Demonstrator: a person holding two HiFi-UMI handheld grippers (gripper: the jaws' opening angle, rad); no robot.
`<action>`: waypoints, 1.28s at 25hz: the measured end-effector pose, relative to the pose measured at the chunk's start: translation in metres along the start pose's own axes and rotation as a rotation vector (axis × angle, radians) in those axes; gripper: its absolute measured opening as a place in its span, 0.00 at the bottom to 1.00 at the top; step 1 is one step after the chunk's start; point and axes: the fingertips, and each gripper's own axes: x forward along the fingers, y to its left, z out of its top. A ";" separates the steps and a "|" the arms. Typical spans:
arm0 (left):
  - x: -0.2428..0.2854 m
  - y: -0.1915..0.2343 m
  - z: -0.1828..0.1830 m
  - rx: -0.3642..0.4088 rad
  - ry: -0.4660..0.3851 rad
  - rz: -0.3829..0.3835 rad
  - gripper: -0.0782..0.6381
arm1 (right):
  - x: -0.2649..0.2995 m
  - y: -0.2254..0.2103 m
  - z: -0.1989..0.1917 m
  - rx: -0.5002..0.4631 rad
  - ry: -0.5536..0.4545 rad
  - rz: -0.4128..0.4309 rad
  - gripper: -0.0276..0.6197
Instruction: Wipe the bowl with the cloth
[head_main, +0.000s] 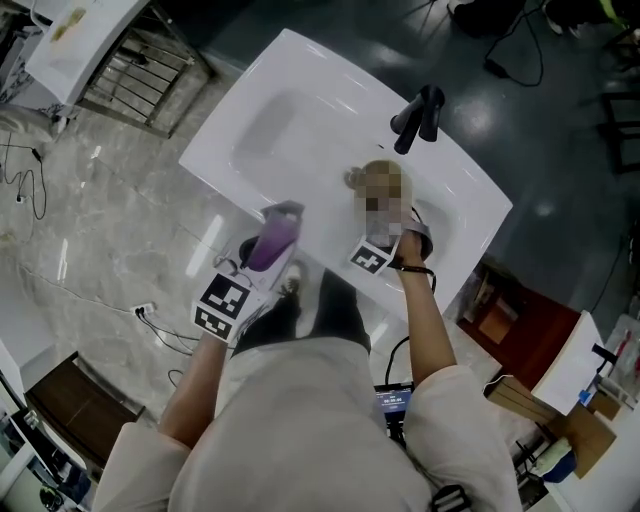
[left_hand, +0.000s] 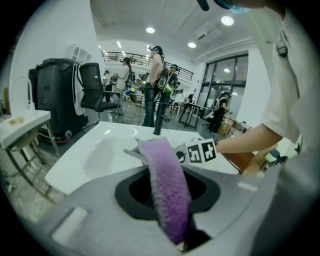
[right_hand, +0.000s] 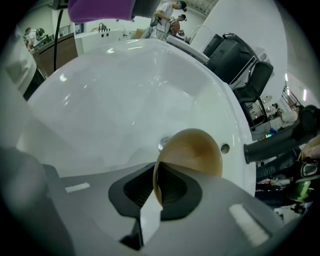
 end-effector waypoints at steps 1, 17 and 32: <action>-0.002 -0.002 0.002 0.008 -0.007 -0.005 0.24 | -0.006 0.000 0.002 0.018 -0.010 0.000 0.06; -0.044 -0.034 0.061 0.049 -0.224 -0.086 0.24 | -0.154 0.016 0.061 0.501 -0.407 0.091 0.06; -0.075 -0.129 0.122 0.017 -0.391 -0.467 0.24 | -0.298 0.045 0.060 0.921 -0.892 0.326 0.06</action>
